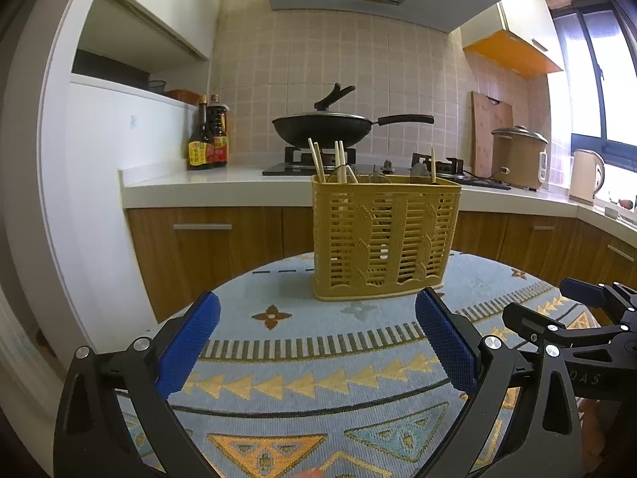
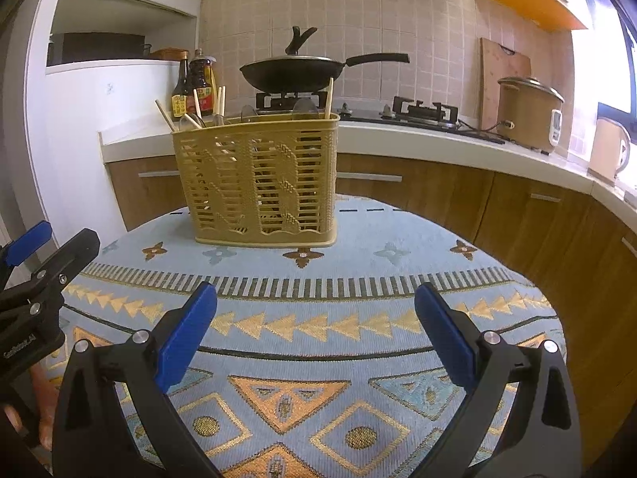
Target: Organize utensils
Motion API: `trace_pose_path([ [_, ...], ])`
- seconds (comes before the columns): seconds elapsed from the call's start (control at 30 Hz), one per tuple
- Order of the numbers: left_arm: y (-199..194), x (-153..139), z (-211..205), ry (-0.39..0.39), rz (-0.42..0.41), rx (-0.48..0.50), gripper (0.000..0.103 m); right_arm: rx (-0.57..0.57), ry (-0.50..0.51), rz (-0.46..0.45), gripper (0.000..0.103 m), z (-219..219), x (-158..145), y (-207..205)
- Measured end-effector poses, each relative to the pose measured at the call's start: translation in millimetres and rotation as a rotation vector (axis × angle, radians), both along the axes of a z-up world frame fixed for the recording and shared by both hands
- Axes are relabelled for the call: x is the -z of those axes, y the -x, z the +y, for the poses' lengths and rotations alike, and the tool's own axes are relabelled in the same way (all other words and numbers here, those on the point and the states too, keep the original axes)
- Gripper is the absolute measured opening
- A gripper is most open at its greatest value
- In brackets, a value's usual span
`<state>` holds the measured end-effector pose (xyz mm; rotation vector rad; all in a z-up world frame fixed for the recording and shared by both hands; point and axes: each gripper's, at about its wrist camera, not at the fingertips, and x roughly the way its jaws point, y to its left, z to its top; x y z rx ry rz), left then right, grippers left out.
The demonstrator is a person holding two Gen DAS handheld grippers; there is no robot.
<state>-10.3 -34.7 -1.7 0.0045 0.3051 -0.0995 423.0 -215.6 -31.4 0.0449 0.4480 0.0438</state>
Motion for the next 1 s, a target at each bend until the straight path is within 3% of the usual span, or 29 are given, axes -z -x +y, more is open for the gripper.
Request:
trace_pose_path([
  [0.37,-2,1,3,0.016,0.016,-0.004,0.095,0.015,0.02,-0.061,0.095,-1,-1,8],
  [1.0,-2,0,2,0.022,0.011,0.012,0.095,0.0,-0.033,-0.068,0.095,-12,1,10],
])
